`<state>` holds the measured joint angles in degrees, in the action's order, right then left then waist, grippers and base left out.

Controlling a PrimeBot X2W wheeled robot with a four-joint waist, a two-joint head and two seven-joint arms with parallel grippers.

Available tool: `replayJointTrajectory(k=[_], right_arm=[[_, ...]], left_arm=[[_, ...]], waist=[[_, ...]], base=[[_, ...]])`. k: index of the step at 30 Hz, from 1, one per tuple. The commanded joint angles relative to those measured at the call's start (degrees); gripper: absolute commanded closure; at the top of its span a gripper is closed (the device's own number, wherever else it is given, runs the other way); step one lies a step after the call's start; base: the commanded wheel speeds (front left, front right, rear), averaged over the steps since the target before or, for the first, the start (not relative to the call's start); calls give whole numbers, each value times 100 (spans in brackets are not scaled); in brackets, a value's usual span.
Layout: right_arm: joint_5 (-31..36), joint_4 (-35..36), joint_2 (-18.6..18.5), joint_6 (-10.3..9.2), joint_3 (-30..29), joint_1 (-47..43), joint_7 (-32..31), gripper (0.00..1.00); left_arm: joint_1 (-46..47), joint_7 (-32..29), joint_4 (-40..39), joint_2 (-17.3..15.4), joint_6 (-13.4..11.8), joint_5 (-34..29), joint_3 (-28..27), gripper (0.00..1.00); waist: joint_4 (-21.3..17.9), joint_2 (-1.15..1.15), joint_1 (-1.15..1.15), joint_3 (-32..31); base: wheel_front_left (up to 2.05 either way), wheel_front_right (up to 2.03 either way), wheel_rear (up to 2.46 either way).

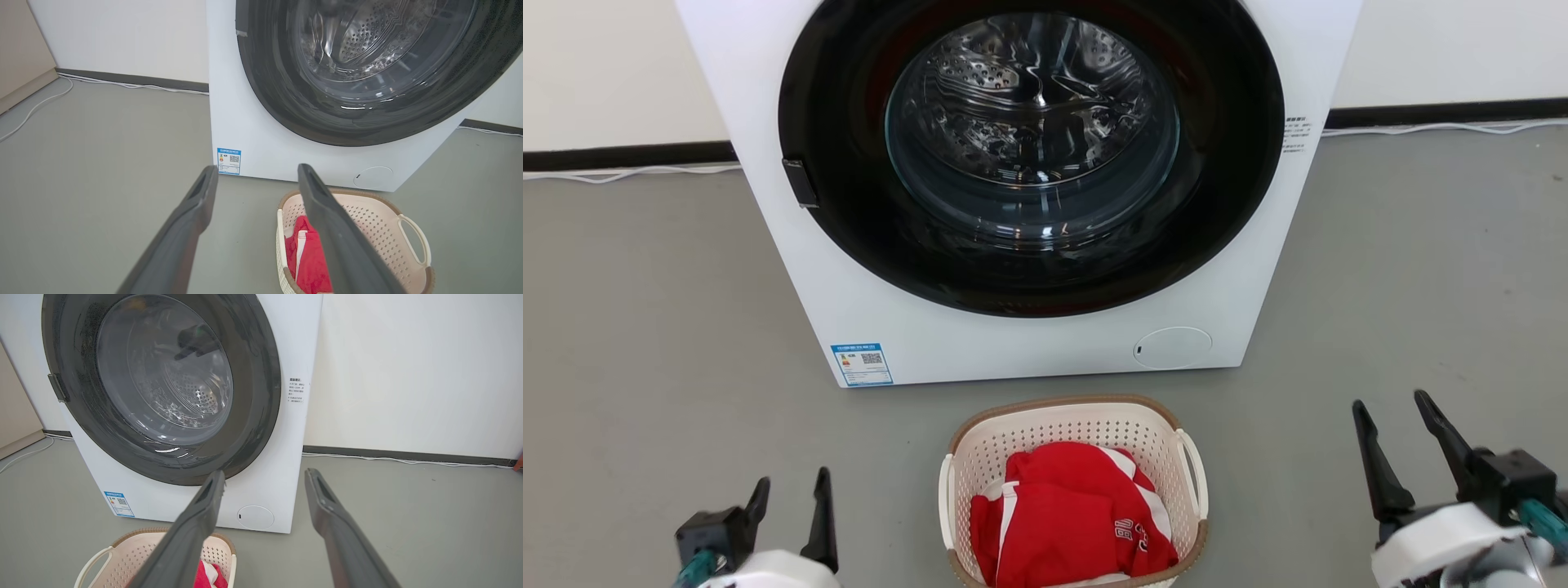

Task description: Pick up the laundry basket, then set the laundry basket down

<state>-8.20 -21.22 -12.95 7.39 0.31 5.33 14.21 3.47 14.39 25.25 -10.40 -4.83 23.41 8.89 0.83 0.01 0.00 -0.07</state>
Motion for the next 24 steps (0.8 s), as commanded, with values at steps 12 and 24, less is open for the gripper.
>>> replayJointTrajectory(k=[12,24], right_arm=[[124,533,135,10,-362,-578,79,0],[149,564,206,10,-411,-716,79,0]], left_arm=[[-587,61,-801,253,244,-388,-902,0],[-709,61,-810,466,520,-626,-1286,0]], waist=[[-28,-1,0,-139],[-11,-1,0,-226]], base=[[0,0,0],[0,0,0]])
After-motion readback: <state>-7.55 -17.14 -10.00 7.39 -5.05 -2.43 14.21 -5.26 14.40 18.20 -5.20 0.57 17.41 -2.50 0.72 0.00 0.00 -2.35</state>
